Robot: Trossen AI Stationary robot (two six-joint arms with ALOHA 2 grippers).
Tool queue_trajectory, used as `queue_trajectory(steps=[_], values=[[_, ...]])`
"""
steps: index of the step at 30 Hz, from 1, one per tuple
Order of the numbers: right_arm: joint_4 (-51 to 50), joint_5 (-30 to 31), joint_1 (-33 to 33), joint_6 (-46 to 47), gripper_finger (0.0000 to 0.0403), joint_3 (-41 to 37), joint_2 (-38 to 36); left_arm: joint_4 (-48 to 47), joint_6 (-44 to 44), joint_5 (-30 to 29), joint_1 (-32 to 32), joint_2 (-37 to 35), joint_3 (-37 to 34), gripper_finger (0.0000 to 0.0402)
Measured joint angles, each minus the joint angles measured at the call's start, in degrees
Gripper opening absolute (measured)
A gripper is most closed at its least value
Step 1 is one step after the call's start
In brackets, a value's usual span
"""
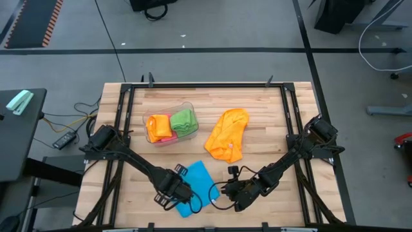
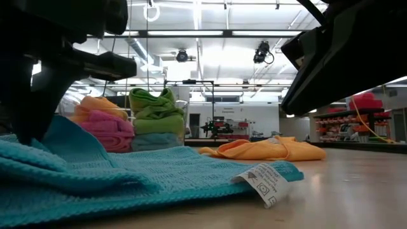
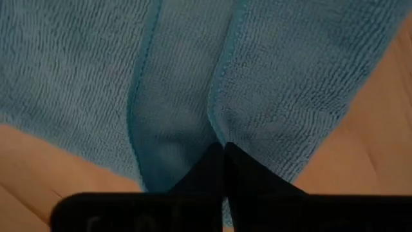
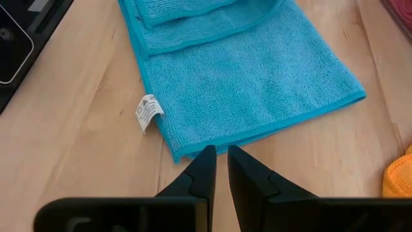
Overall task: Fold microfiber towels
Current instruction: Fold the blue microfiber towel
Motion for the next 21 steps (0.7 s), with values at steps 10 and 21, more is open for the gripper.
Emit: queue_trajectory(steps=[10, 21], values=[[0.02, 0.02, -0.08, 0.32, 0.0049, 0.0, -0.02, 1.09, 0.41, -3.27, 0.37, 0.0, 1.93, 0.0012], [0.26, 0.02, -0.08, 0.28, 0.0049, 0.0, -0.02, 3.26, -0.49, -12.33, 0.76, -0.07, 3.13, 0.0025]])
